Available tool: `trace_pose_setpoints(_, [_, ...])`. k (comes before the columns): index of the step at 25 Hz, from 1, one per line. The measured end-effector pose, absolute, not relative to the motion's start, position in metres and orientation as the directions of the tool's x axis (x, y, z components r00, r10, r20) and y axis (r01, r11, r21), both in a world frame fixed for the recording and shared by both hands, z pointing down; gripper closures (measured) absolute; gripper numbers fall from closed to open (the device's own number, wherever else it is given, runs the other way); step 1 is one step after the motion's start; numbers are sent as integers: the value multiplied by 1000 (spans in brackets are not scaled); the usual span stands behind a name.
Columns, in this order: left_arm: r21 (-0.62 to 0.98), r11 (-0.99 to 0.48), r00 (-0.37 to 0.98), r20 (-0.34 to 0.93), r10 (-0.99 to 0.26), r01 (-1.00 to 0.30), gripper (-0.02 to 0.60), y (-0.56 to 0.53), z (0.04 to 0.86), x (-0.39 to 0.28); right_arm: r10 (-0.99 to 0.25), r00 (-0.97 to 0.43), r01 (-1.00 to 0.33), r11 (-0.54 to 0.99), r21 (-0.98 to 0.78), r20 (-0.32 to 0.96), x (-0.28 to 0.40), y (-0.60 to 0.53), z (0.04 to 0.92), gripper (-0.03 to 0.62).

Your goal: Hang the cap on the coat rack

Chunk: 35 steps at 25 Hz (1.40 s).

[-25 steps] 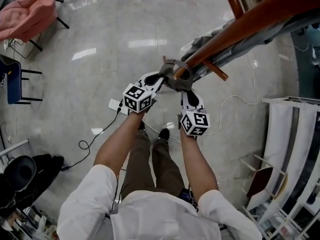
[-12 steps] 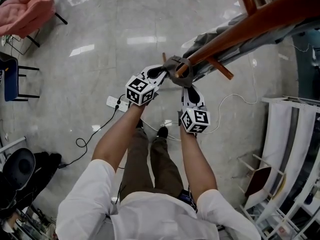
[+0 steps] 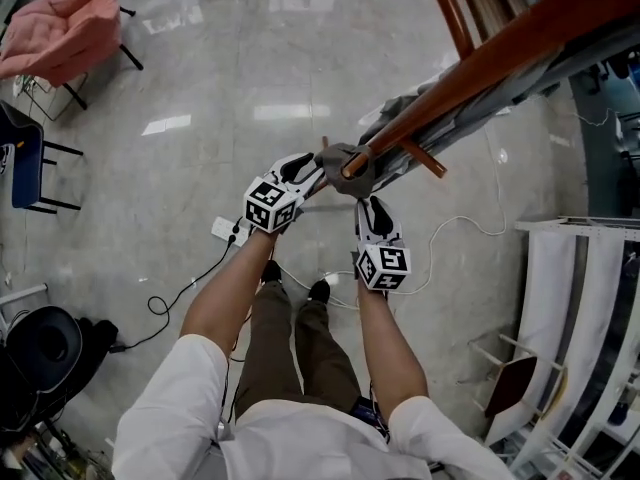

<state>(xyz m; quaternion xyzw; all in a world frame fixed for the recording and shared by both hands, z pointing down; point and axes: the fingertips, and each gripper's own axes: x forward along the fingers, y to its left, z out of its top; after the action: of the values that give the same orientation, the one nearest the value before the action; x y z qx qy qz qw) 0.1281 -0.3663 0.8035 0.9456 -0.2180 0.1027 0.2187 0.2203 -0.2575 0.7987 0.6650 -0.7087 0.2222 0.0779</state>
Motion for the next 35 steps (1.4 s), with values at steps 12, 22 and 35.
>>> trace_pose_setpoints(12, [384, -781, 867, 290, -406, -493, 477, -297, 683, 56, -892, -232, -954, 132, -268, 388, 184, -186, 697, 474])
trace_pose_setpoints(22, [258, -788, 829, 152, -538, -559, 548, -247, 493, 10, -944, -315, -931, 288, -224, 97, 184, -171, 494, 546])
trace_pose_setpoints(35, [187, -776, 793, 26, -609, -602, 563, -205, 375, -39, -953, -302, -949, 303, -92, -15, 204, -127, 376, 565])
